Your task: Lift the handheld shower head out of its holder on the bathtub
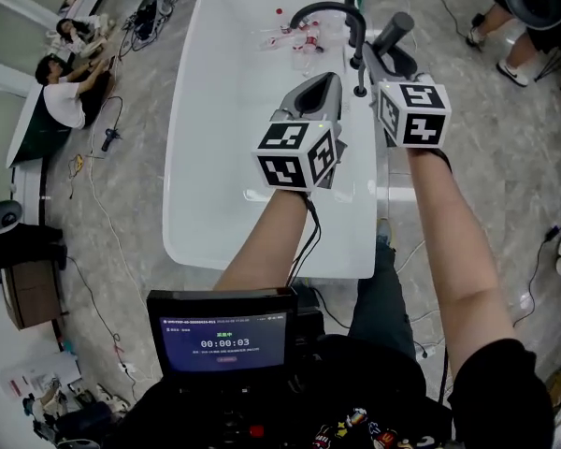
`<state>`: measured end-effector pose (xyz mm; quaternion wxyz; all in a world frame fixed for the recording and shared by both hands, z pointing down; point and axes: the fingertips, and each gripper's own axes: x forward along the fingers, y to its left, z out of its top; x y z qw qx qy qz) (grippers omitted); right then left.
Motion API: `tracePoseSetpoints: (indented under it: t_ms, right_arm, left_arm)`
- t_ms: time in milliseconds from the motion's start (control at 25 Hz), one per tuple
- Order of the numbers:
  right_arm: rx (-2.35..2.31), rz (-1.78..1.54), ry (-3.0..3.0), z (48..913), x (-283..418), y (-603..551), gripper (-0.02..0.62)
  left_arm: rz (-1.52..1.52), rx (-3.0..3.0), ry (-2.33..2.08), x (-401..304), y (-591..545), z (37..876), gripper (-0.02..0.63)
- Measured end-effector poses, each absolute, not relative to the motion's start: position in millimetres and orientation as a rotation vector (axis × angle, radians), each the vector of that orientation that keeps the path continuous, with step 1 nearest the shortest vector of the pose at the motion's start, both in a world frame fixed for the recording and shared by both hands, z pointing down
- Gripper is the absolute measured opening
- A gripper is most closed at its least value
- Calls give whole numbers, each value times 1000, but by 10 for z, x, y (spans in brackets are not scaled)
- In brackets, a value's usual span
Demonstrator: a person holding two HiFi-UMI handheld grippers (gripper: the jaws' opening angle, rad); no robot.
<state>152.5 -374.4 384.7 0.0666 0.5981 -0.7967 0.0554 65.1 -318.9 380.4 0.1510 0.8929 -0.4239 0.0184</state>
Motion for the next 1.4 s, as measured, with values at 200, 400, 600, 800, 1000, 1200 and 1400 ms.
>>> tracePoseSetpoints:
  t_ms: [200, 400, 600, 800, 1000, 1200, 1400]
  right_arm:
    - [1916, 34, -2422, 2889, 1235, -3089, 155]
    - [2015, -122, -2398, 2116, 862, -2321, 156]
    - [2068, -166, -2382, 1498, 228, -1328, 155]
    - [2049, -185, -2412, 1196, -74, -853, 156]
    - [2029, -207, -2461, 887, -293, -566, 156]
    - [2034, -228, -2516, 762, -268, -411, 156]
    - [2036, -248, -2539, 664, -270, -294, 156]
  left_arm:
    - [-14, 2663, -1171, 299, -2750, 3021, 0]
    - [-118, 2786, -1103, -86, -2230, 2204, 0]
    - [-160, 2843, -1033, -643, -1414, 1496, 0]
    - [-167, 2893, -994, -767, -922, 1133, 0]
    - [-180, 2910, -987, -897, -611, 902, 0]
    - [-218, 2916, -996, -913, -496, 847, 0]
    - [-285, 2902, -994, -982, -393, 747, 0]
